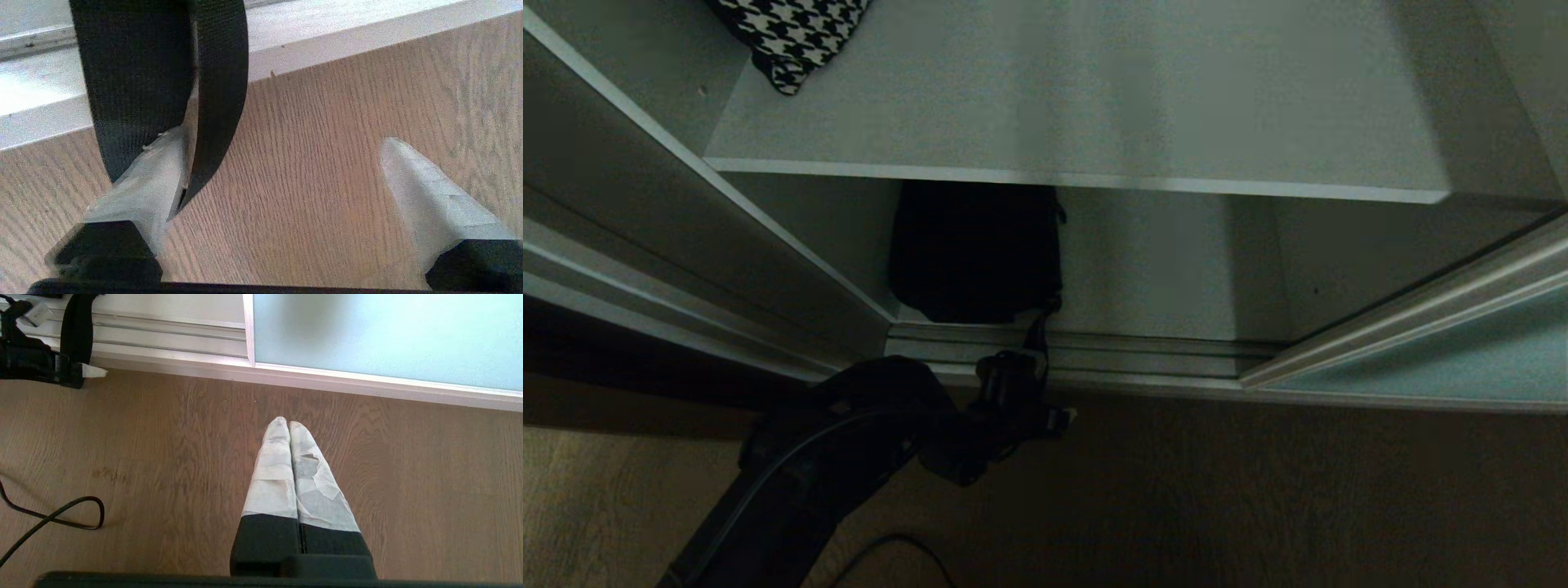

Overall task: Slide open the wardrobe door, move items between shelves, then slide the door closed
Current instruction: Place the bag on the lower shelf

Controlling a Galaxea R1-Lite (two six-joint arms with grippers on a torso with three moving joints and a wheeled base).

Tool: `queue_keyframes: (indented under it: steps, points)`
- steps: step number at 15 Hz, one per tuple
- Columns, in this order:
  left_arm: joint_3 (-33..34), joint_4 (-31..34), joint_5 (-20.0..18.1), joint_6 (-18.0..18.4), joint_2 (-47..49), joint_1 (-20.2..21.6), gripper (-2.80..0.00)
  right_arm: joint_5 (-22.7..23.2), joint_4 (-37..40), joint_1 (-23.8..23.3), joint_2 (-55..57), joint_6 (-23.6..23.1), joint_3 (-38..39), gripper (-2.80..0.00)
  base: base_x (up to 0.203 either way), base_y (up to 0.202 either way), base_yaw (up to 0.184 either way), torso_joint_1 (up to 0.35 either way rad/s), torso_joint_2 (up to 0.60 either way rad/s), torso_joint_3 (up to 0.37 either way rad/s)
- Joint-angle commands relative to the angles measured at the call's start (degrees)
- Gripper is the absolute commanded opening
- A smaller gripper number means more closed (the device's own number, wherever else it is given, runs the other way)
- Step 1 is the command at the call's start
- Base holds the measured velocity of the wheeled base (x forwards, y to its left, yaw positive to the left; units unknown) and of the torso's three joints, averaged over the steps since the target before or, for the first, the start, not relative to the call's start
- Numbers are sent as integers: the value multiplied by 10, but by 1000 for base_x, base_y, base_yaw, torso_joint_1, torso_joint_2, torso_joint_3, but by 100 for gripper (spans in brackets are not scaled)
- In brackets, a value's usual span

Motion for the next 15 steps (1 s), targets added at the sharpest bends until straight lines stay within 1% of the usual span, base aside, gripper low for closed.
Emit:
queue_keyframes:
  steps: [1,6,7,9,11,13,15]
  points:
    - [-7,-4,1,0,12,0,-280,0,0,0,0,0,0,-280,0,0,0,0,0,0]
    - [-4,-10,-3,-2,4,0,-280,0,0,0,0,0,0,-280,0,0,0,0,0,0]
    - [-10,-12,-1,-12,2,0,-280,0,0,0,0,0,0,-280,0,0,0,0,0,0]
    - [-23,-12,3,-45,-10,-3,-280,0,0,0,0,0,0,-280,0,0,0,0,0,0]
    - [-27,-12,4,-57,-22,-3,-280,0,0,0,1,0,0,-280,0,0,0,0,0,0]
    - [-37,-11,4,-78,-40,-3,-280,0,0,0,1,0,0,-280,0,0,0,0,0,0]
    - [-71,-12,10,-84,-46,-3,-280,0,0,0,0,0,0,-280,0,0,0,0,0,0]
